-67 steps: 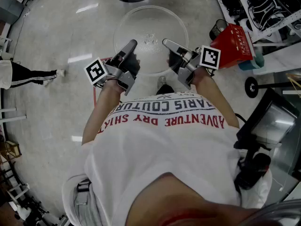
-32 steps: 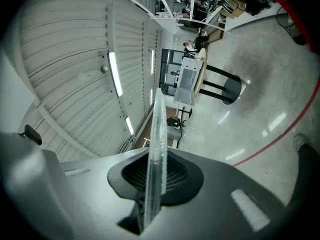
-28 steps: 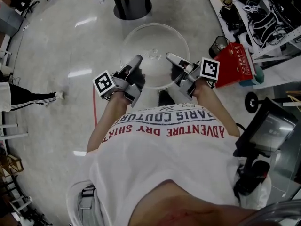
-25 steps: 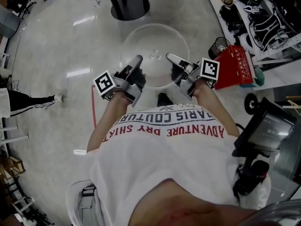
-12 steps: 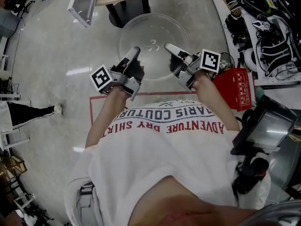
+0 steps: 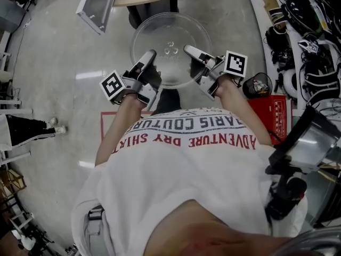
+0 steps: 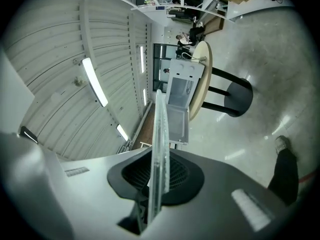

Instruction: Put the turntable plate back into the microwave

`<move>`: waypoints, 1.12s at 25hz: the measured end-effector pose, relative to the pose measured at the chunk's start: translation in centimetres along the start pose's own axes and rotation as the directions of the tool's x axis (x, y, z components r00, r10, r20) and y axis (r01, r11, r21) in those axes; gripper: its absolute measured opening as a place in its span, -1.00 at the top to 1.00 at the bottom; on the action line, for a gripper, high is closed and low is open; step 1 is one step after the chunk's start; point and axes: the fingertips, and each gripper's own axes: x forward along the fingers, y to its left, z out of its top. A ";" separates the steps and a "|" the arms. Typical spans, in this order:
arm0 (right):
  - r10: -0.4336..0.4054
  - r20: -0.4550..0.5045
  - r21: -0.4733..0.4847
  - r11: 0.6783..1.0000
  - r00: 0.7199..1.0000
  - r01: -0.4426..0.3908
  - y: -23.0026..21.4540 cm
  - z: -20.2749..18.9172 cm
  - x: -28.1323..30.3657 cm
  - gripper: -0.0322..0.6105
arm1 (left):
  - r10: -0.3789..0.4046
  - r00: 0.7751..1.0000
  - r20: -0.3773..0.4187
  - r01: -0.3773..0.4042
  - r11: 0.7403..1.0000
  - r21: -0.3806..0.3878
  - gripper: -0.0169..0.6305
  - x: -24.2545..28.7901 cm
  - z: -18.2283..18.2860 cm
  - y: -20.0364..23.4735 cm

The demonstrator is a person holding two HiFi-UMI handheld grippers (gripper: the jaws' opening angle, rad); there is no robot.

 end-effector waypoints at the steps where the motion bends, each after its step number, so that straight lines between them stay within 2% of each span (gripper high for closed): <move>1: -0.008 -0.002 0.005 1.000 1.000 0.008 -0.9 0.9 0.9 0.82 | 0.006 1.000 0.004 -0.005 1.000 -0.008 0.86 0.8 1.1 0.8; 5: -0.035 -0.010 0.035 0.999 0.999 0.035 -4.2 5.3 5.7 0.82 | 0.022 1.000 0.015 -0.021 0.999 -0.039 0.86 4.7 6.4 3.6; 9: -0.056 -0.015 0.056 0.997 0.998 0.057 -6.8 10.9 12.0 0.82 | 0.037 0.999 0.032 -0.035 0.997 -0.067 0.86 9.3 13.5 5.7; 17: -0.065 -0.026 0.031 0.997 0.998 0.066 -9.0 21.8 24.1 0.82 | 0.030 0.996 0.090 -0.024 0.997 -0.068 0.87 17.9 26.7 6.7; 24: -0.059 -0.025 0.040 0.997 0.998 0.060 -10.2 26.8 30.2 0.82 | 0.029 0.994 0.105 -0.022 0.997 -0.067 0.87 21.9 33.5 7.4; 28: -0.059 -0.018 0.060 0.996 0.998 0.060 -11.3 29.0 32.1 0.82 | 0.044 0.991 0.125 -0.033 0.996 -0.084 0.87 23.6 35.7 8.2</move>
